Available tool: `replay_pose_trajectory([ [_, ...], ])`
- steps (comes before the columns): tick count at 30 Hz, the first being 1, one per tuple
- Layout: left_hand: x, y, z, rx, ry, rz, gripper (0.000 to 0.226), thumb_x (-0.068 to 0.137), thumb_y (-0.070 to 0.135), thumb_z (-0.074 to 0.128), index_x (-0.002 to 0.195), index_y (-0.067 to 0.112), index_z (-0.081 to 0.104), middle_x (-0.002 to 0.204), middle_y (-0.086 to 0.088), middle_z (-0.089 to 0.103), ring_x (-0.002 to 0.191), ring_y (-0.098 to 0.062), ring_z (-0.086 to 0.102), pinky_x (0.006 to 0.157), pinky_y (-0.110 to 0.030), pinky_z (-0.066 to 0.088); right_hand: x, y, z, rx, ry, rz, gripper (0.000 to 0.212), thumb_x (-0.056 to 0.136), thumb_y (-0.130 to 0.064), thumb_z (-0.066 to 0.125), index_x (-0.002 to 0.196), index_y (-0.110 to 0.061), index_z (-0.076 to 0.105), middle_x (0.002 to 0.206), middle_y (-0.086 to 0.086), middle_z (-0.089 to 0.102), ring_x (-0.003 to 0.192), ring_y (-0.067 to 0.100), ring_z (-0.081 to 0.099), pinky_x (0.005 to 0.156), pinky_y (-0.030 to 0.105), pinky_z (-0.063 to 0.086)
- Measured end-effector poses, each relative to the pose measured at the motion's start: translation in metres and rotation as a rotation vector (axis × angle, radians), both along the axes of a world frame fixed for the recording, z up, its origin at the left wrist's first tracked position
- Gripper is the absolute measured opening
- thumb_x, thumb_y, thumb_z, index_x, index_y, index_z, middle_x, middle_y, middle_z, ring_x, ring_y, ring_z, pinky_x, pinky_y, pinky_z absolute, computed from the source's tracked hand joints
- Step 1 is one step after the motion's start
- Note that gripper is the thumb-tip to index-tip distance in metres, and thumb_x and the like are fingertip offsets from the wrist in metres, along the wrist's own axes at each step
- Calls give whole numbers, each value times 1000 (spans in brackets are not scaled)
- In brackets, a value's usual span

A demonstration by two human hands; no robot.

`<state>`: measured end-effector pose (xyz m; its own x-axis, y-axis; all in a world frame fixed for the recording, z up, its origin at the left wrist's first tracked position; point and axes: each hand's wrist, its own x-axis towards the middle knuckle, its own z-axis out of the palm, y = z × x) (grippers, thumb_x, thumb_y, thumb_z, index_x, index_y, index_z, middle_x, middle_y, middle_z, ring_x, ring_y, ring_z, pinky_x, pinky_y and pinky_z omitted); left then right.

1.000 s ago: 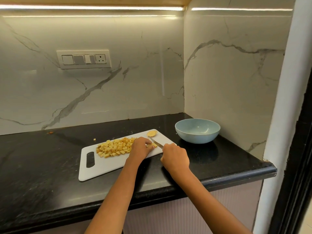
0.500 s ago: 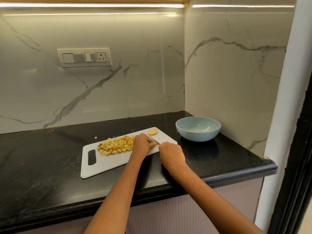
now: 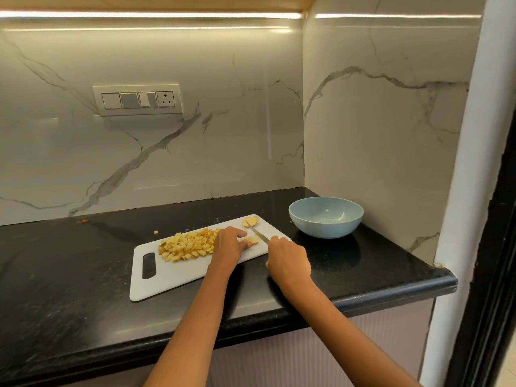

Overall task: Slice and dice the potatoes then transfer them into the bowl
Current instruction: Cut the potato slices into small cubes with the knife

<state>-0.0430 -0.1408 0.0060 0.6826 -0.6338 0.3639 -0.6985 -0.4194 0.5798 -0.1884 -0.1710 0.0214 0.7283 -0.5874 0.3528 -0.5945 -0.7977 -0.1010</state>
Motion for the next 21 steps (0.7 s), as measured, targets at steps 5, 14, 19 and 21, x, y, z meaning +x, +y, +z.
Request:
replay_pose_trajectory([
  [5,0,2,-1,14,-49,-23,18,84,13,66,99,7,73,100,-9,70,83,-14,56,71,-21,37,0,3,-1,26,25,41,22,97,-16,45,115,-6,53,109,11,59,93,24,61,70,28,41],
  [14,-1,3,3,-3,-63,-71,16,83,9,65,96,7,74,98,-7,71,72,-7,51,55,-14,35,9,6,-1,-72,63,67,23,98,-7,39,113,-6,57,113,11,60,97,23,62,69,27,41],
  [19,-4,1,6,24,-69,-29,17,84,10,64,98,8,73,101,-7,71,81,-13,56,61,-19,35,9,-1,7,-38,93,81,24,96,-11,46,117,-5,55,115,12,58,100,24,61,78,28,46],
  [21,-4,2,5,22,-58,-28,16,84,10,65,96,8,74,101,-6,71,89,-17,61,68,-21,39,8,-2,8,-49,111,98,23,96,-9,45,117,-5,55,116,13,58,101,25,61,78,29,46],
])
